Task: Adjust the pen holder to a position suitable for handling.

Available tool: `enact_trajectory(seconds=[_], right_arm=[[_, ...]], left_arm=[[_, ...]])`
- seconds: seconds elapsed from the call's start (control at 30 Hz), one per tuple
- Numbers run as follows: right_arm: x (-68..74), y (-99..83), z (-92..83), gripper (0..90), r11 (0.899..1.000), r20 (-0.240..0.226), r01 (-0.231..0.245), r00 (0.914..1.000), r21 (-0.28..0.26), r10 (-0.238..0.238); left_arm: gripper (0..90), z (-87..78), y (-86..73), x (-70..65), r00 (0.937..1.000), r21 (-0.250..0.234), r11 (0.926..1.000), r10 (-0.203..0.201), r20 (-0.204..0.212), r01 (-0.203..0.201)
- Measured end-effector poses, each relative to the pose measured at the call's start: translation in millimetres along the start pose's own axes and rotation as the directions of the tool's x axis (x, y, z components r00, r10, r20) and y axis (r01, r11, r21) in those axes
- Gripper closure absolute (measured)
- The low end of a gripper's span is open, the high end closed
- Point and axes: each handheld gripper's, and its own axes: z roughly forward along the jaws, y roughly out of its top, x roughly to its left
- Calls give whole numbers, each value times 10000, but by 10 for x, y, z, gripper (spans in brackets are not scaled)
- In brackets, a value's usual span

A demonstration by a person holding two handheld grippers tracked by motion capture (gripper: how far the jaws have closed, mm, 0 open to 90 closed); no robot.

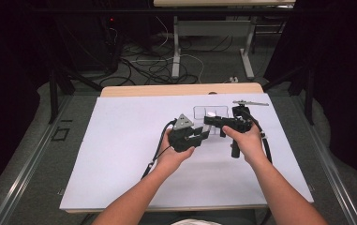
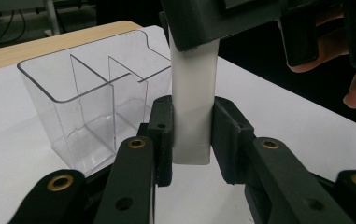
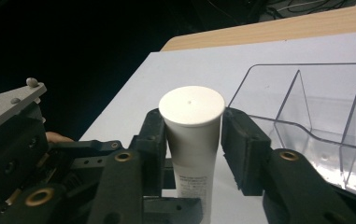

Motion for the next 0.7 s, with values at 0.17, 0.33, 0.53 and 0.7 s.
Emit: enact_trajectory(seconds=[0.17,0.33,0.53,0.7], right_arm=[[11,-1,13,660,9996,132,-212,9997,167,210],[10,1,9,663,9994,220,-141,9997,309,135],[25,14,-1,666,9991,387,111,9992,415,-127],[34,29,-15,666,9988,657,379,9970,325,-400]], left_arm=[[715,1,-5,-3,9999,143,9998,-115,46,114],[714,5,-12,-11,9998,176,9997,-178,91,176],[676,4,-14,-17,9999,66,9999,-103,-55,104],[553,-18,-36,0,9997,-198,9998,26,-238,-31]])
